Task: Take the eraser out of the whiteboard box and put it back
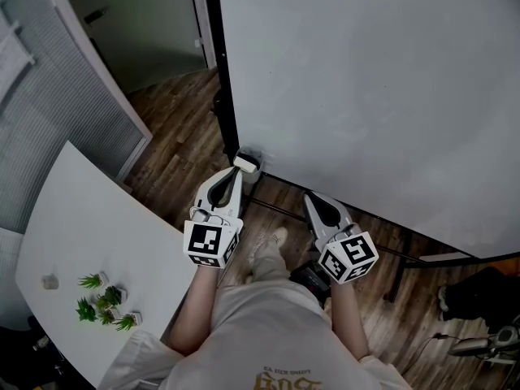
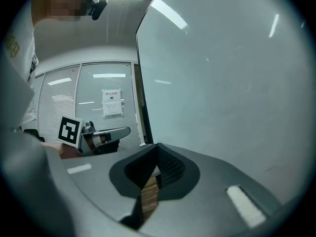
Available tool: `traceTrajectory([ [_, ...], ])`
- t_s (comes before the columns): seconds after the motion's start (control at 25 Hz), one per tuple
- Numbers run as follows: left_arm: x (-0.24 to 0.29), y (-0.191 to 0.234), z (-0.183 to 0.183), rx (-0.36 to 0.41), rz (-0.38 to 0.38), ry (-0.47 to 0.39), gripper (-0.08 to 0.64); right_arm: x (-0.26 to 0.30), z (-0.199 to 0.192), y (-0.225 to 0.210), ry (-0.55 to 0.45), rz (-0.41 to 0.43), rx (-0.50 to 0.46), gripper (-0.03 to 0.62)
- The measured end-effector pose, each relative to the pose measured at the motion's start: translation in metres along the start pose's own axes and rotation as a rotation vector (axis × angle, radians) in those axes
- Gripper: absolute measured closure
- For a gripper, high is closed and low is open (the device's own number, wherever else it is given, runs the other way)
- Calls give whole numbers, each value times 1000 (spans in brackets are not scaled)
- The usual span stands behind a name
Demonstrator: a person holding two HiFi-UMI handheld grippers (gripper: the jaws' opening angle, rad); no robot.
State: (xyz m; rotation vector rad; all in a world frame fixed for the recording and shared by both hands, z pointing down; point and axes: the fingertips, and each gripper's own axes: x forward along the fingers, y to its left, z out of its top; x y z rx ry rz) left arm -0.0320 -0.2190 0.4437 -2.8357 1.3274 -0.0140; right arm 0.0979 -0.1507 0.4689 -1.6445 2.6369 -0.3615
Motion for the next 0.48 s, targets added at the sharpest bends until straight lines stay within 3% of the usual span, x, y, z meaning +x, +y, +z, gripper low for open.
traceTrajectory([
  [0.48, -1, 4, 0, -7, 0, -2, 561, 3, -1, 3, 16, 3, -28, 581],
])
